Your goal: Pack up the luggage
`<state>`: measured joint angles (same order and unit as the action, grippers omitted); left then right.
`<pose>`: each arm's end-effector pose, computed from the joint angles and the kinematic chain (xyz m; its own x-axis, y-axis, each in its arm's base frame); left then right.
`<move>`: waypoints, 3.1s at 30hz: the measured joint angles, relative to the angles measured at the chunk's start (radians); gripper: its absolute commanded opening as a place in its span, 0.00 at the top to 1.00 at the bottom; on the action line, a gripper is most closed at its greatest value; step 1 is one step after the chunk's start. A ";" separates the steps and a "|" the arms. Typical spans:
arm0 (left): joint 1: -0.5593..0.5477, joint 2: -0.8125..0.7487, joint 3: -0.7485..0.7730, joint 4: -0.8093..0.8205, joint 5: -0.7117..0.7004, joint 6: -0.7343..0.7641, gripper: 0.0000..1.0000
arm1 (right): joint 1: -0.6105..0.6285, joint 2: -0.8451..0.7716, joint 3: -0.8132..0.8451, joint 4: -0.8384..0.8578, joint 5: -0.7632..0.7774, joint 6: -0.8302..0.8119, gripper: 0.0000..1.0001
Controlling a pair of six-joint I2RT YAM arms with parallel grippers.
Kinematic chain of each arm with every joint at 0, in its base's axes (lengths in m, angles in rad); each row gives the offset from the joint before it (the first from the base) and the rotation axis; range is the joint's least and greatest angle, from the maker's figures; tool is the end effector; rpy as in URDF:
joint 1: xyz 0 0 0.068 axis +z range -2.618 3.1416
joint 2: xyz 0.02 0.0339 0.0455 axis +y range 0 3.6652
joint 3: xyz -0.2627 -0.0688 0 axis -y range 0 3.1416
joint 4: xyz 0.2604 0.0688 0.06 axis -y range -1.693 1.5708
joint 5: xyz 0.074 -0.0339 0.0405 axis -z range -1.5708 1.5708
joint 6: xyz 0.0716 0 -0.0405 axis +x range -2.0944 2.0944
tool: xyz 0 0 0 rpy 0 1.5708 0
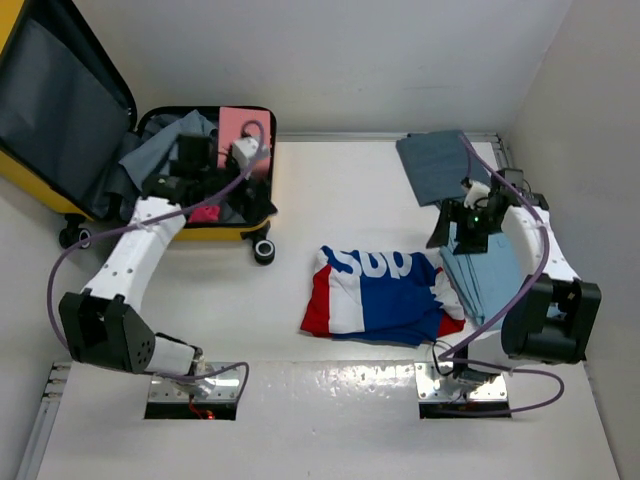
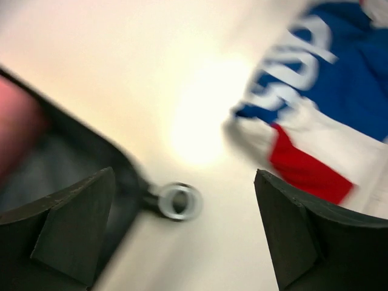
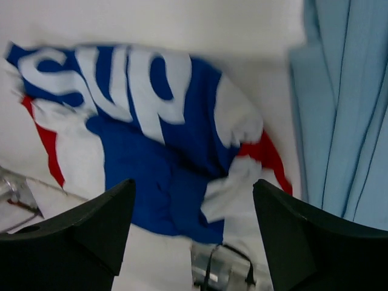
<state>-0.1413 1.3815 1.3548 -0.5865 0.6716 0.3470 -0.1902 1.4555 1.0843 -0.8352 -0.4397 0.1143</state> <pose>0.3292 -0.0918 0.3497 -0.3270 0.3154 -0.8908 0.7712 0.6339 -0.0586 0.3040 -0.0275 0.2062 -0.9090 0.2801 -0.3087 0.1266 0.8911 0.4358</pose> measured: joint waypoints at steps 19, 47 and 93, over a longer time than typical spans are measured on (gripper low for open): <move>-0.364 0.347 -0.227 0.133 -0.090 -0.477 0.01 | -0.032 0.133 -0.204 -0.120 0.167 -0.077 0.26; -0.336 0.240 -0.125 0.101 -0.051 -0.410 1.00 | 0.278 0.158 0.012 -0.029 -0.231 -0.140 1.00; 0.528 0.631 0.310 0.293 -0.546 -0.077 1.00 | 0.837 1.051 0.958 0.979 -0.065 0.422 1.00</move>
<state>0.3862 2.0129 1.6646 -0.2939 0.1261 0.2695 0.6464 2.5061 2.0422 0.1436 -0.5049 0.5358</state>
